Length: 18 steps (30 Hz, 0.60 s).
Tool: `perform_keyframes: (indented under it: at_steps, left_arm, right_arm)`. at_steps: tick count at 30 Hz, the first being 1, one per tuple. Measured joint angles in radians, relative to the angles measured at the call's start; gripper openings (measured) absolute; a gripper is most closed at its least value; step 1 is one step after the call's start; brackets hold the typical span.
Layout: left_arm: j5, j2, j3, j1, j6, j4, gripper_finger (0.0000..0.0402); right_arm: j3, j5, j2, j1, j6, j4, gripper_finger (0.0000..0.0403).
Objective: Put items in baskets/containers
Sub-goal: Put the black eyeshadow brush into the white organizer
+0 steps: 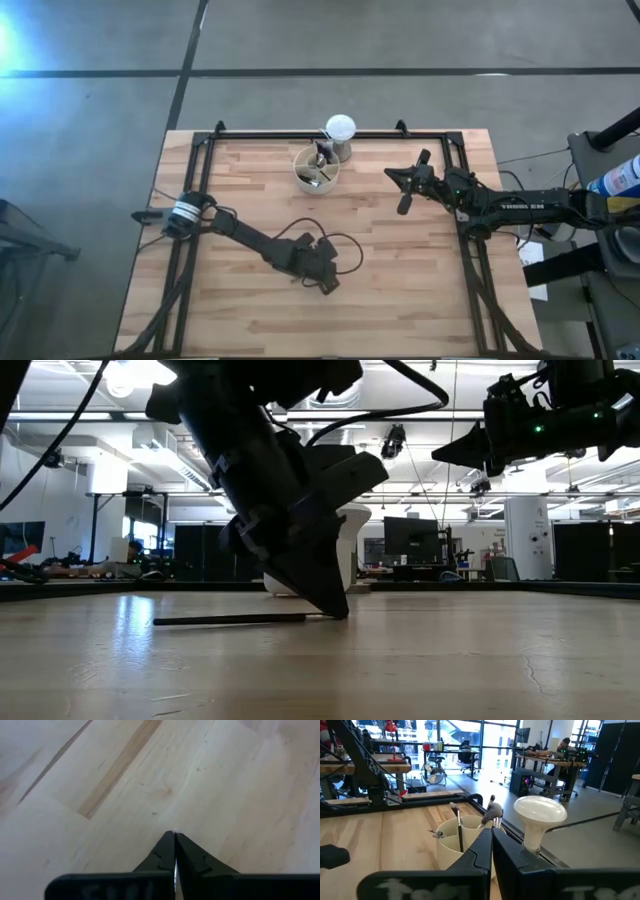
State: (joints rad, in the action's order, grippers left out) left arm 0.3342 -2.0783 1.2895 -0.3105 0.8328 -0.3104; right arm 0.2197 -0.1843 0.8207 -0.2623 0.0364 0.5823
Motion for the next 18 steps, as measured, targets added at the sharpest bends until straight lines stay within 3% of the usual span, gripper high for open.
perform_keyframes:
  at_steps: [5,12,18]
  left_arm:
    - [0.015,0.014,-0.005,-0.004,-0.06,0.009,0.0002]
    - [0.16,0.088,-0.02,-0.024,-0.154,-0.029,0.0]
    - [0.261,0.179,-0.088,-0.038,-0.204,0.121,0.0]
  right_arm:
    - [0.0,0.0,0.0,0.0,0.0,0.0,0.0008]
    - [0.0,0.0,0.0,0.0,-0.003,-0.002,0.0008]
    - [0.0,0.0,0.0,0.0,0.001,-0.002,0.0008]
